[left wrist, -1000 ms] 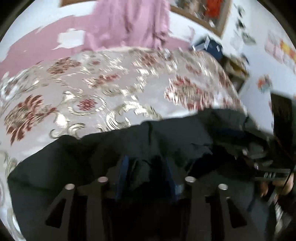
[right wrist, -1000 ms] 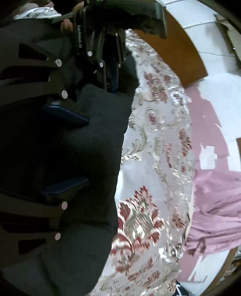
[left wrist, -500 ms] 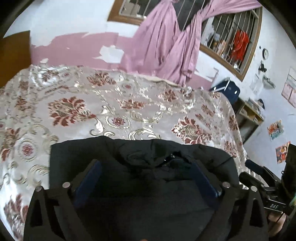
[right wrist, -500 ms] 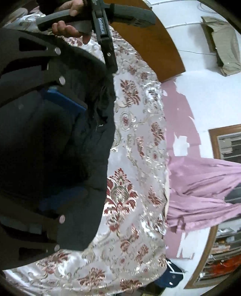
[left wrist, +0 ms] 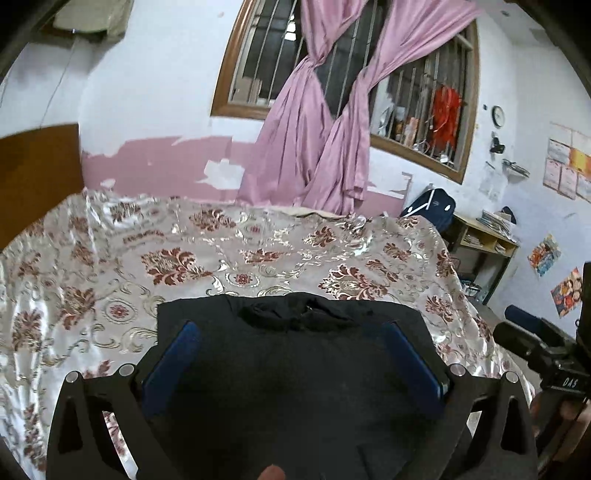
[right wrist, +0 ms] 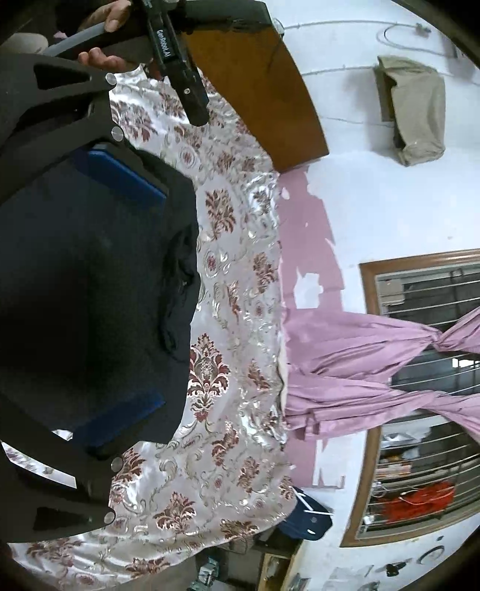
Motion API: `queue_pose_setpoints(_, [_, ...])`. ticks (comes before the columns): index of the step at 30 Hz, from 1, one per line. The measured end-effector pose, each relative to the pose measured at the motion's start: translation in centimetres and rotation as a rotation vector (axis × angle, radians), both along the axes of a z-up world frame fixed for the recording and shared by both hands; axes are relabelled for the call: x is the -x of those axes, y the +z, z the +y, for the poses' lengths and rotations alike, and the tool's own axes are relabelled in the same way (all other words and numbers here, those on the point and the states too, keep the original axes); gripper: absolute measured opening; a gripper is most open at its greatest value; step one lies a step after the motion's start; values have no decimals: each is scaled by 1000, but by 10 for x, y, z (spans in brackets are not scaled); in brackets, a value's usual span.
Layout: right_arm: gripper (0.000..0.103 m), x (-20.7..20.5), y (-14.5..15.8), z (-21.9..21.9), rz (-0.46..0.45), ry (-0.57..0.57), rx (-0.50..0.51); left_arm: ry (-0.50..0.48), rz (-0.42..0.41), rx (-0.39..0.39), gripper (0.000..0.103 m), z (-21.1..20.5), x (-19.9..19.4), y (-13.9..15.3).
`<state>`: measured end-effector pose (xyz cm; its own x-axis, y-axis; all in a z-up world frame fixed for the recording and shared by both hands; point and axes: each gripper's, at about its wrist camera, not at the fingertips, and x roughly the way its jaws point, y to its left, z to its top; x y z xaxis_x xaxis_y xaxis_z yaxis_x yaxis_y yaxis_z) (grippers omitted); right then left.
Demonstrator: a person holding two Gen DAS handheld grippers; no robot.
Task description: Fold large clothes
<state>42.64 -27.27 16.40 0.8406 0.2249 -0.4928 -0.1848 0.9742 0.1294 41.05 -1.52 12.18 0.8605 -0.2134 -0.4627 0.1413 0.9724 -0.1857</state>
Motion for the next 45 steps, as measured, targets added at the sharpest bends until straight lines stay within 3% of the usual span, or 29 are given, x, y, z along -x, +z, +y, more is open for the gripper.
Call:
queue_pose_setpoints(8, [101,77,14,4,-69,11,-8,-31,-29,-34,103,-8,78,11])
queue_pose_setpoints(21, [101,175,1,5,-96,1,-12,-34,-71,-66,103,-12,165,7])
queue_pose_setpoints(32, [101,235,-21,18,-118,-11,25,2,-49,-108,103,-6,214,-31])
queue_pose_setpoints(45, [101,270,-68,22,-35,3,60,-18,-34,-207,103,-7,253,-78])
